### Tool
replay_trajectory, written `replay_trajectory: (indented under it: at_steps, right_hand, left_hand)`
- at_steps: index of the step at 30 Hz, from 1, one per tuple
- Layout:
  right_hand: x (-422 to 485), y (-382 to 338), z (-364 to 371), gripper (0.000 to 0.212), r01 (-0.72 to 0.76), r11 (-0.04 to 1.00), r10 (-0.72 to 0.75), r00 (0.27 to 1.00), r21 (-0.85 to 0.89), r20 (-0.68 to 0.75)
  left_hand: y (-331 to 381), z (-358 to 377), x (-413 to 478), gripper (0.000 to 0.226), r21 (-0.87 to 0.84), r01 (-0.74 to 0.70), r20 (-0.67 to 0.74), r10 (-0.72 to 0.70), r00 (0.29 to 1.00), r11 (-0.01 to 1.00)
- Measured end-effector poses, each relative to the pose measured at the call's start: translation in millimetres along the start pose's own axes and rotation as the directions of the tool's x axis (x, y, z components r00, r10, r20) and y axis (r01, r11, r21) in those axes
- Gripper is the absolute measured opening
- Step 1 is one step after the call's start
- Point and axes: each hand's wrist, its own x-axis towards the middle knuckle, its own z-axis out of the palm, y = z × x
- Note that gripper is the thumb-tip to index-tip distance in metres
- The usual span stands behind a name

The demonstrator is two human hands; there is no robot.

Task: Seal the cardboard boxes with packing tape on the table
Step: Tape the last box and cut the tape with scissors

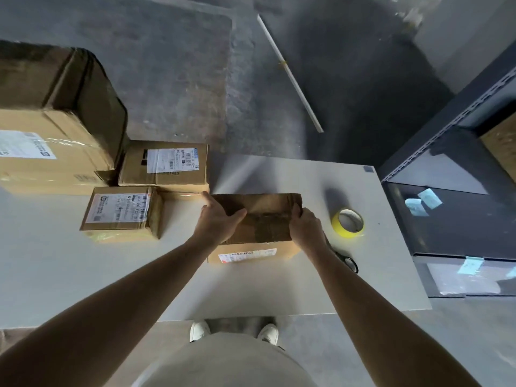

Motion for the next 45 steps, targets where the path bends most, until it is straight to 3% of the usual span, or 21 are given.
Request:
replay_trajectory:
  at_steps: [3, 7, 11, 15, 19, 26, 35, 40, 45]
  right_hand:
    - [-5, -2, 2, 0.054, 0.011, 1.0, -0.012, 0.999, -0.021, -0.031]
    - [-12, -15, 11, 0.112, 0.166, 0.949, -0.171, 0.985, -0.269, 0.004]
    - [-5, -31, 19, 0.133, 0.117, 0.941, -0.079, 0.988, -0.318, 0.129]
    - [1, -35, 16, 0.139, 0.045, 0.955, 0.005, 0.986, -0.294, 0.168]
    - [1, -33, 17, 0.13, 0.022, 0.963, -0.001, 0.997, -0.269, 0.078]
    - [4, -14, 14, 0.079, 0.123, 0.984, -0.129, 0.991, -0.131, -0.039]
    - [18, 11, -3, 0.036, 0.306, 0.952, -0.305, 0.952, 0.029, -0.019]
    - [17, 18, -7, 0.039, 0.394, 0.919, -0.394, 0.919, 0.013, -0.027]
    - [11, 14, -11, 0.048, 0.197, 0.962, -0.205, 0.978, 0.189, 0.024]
  left_hand:
    - [5, -1, 2, 0.085, -0.008, -0.043, -0.003, 0.043, 0.999, 0.999]
    - [5, -1, 8, 0.082, 0.012, -0.062, -0.02, 0.062, 0.998, 0.998]
    - [7, 0, 9, 0.081, 0.02, -0.083, -0.016, 0.084, 0.996, 0.996]
    - [3, -1, 9, 0.079, 0.029, -0.109, 0.007, 0.108, 0.994, 0.994]
    - [3, -4, 7, 0.065, 0.027, -0.122, 0.029, 0.121, 0.992, 0.992]
    - [2, -5, 9, 0.048, 0.007, -0.088, 0.024, 0.088, 0.996, 0.996]
    - [3, 0, 8, 0.036, 0.009, -0.061, -0.069, 0.062, 0.996, 0.998]
    - [4, 6, 6, 0.034, 0.13, -0.055, -0.142, 0.073, 0.987, 0.99]
    - [9, 8, -2, 0.047, 0.15, -0.01, -0.179, 0.037, 0.983, 0.989]
